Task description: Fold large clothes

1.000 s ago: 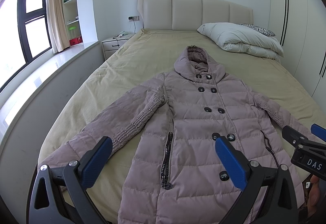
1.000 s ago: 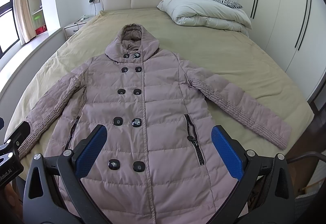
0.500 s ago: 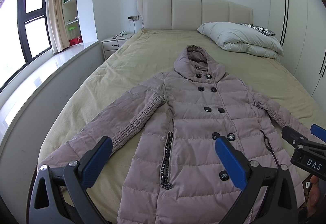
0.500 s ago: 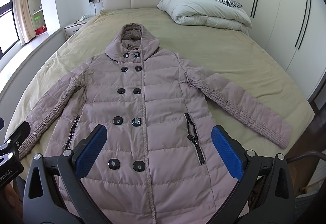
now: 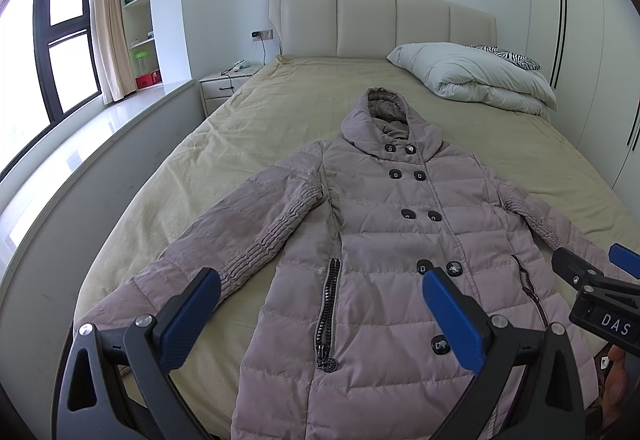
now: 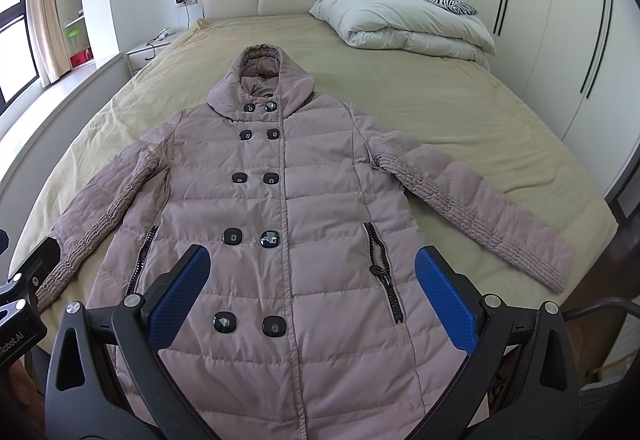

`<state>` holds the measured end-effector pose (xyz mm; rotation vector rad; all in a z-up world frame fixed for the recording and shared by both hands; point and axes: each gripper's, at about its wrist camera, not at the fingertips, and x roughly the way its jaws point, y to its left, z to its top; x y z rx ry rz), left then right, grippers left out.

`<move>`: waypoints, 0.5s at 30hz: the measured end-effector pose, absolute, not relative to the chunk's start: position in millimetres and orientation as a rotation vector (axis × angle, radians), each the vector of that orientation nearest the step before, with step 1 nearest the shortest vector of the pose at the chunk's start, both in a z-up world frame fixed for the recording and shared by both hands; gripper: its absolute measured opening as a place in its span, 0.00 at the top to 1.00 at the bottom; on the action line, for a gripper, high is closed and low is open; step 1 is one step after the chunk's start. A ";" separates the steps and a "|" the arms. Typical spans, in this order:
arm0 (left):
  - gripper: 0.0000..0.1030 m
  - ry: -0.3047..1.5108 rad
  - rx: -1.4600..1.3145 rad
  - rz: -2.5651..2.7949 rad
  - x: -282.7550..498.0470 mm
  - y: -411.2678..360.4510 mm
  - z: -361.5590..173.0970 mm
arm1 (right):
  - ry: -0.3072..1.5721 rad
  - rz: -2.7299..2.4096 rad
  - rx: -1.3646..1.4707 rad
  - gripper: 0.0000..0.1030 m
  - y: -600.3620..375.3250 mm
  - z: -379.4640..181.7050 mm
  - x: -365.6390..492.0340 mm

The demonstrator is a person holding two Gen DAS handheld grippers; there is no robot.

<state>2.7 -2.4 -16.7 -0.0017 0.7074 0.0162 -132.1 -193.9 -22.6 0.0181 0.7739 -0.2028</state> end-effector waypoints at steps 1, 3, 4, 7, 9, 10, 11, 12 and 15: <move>0.00 0.707 -0.002 0.016 2.4 -2.5 -17.0 | 0.774 -0.202 0.017 0.00 -194.0 -22.1 -131.8; 0.00 0.707 -0.001 0.016 2.2 -2.1 -13.8 | 0.774 -0.203 0.017 0.00 -194.0 -22.1 -131.4; 0.00 0.707 -0.001 0.016 2.3 -2.2 -14.8 | 0.775 -0.202 0.018 0.00 -194.1 -22.0 -131.1; 0.00 0.707 -0.002 0.015 2.3 -2.1 -14.7 | 0.776 -0.203 0.017 0.00 -194.1 -21.9 -130.8; 0.00 0.708 -0.003 0.015 2.6 -2.3 -16.5 | 0.775 -0.202 0.018 0.00 -194.2 -22.0 -130.5; 0.00 0.708 -0.003 0.015 2.6 -2.4 -17.2 | 0.777 -0.202 0.018 0.00 -194.3 -22.0 -130.4; 0.00 0.708 -0.002 0.015 2.2 -0.2 -20.7 | 0.776 -0.201 0.019 0.00 -194.2 -22.2 -130.4; 0.00 0.708 -0.002 0.016 2.2 -0.3 -20.6 | 0.776 -0.203 0.019 0.00 -194.1 -22.2 -130.3; 0.00 0.709 -0.002 0.018 0.8 0.5 -27.5 | 0.779 -0.202 0.018 0.00 -193.0 -23.6 -131.0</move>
